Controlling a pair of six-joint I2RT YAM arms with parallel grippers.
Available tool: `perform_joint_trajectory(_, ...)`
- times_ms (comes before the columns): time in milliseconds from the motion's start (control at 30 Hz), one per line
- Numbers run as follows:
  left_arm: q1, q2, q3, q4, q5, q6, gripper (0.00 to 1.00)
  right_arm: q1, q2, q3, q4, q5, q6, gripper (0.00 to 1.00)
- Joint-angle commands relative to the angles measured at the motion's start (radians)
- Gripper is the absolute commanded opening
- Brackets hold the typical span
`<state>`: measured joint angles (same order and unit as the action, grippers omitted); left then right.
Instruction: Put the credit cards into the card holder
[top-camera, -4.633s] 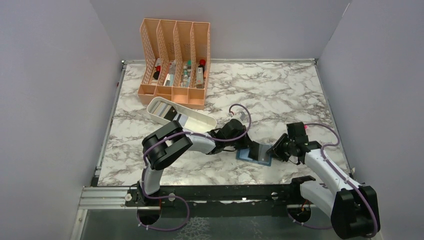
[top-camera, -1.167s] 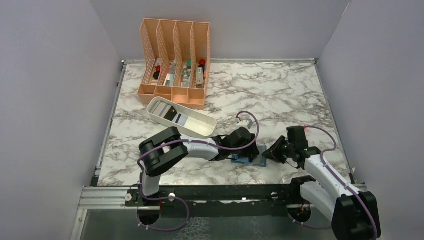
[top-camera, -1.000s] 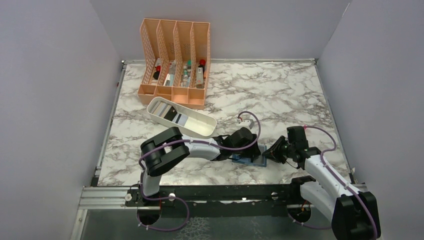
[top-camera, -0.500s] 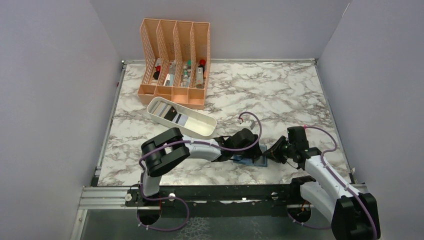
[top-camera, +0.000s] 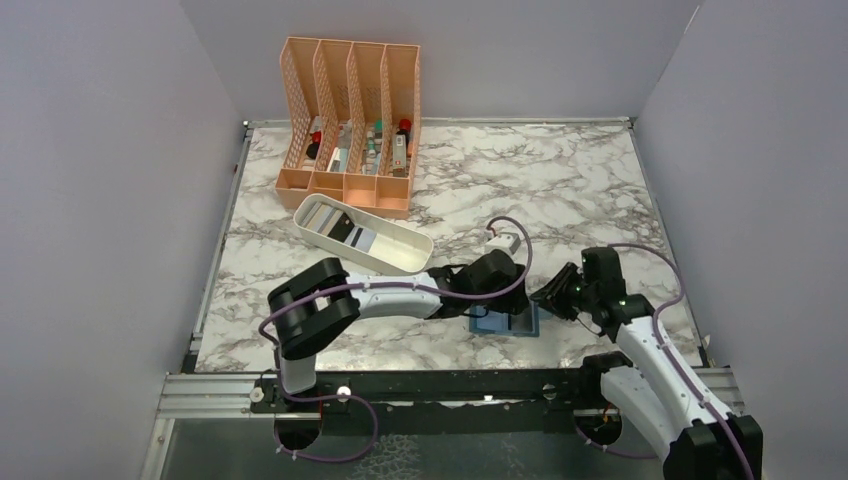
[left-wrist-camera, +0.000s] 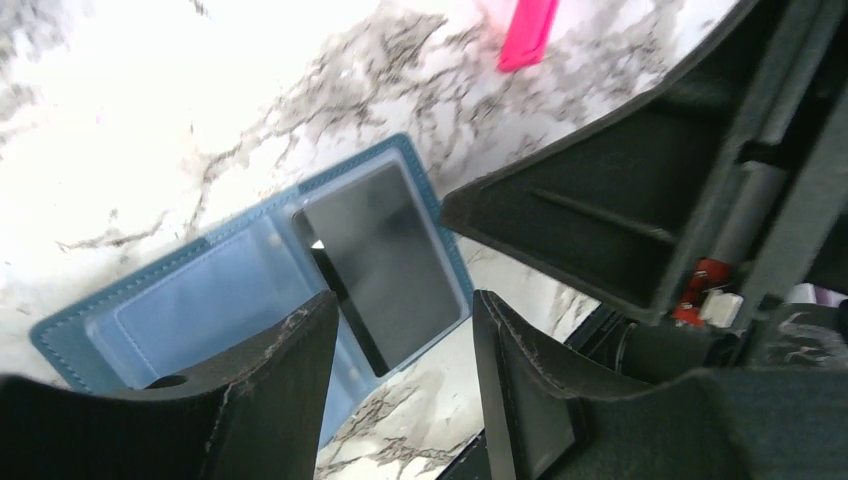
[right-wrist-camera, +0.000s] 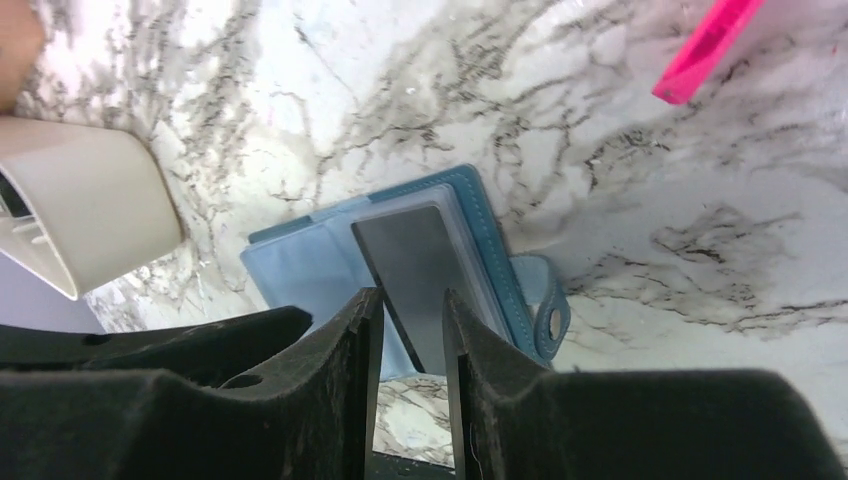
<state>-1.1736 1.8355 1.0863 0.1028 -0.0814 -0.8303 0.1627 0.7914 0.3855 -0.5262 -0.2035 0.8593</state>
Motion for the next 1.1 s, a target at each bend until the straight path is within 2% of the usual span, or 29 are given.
perform_joint_trajectory(0,-0.006,-0.071,0.105,-0.192,-0.084,0.128,0.56,0.003,-0.060,0.035,-0.034,0.015,-0.059,0.34)
perform_joint_trajectory(233,0.038,-0.168,0.166,-0.403,-0.177,0.344,0.55,0.003,-0.138,0.059,0.036,-0.177,-0.233,0.34)
perform_joint_trajectory(433,0.084,-0.299,0.101,-0.474,-0.295,0.616,0.56,0.003,-0.201,0.063,0.053,-0.250,-0.257,0.34)
perform_joint_trajectory(667,0.361,-0.385,0.102,-0.623,-0.166,0.671,0.56,0.003,-0.195,0.076,0.065,-0.264,-0.242,0.34)
perform_joint_trajectory(933,0.570,-0.449,0.029,-0.647,-0.300,0.806,0.59,0.003,-0.179,0.093,0.075,-0.278,-0.242,0.34)
perform_joint_trajectory(1067,0.706,-0.427,-0.004,-0.629,-0.255,0.888,0.61,0.003,-0.175,0.090,0.092,-0.288,-0.223,0.34)
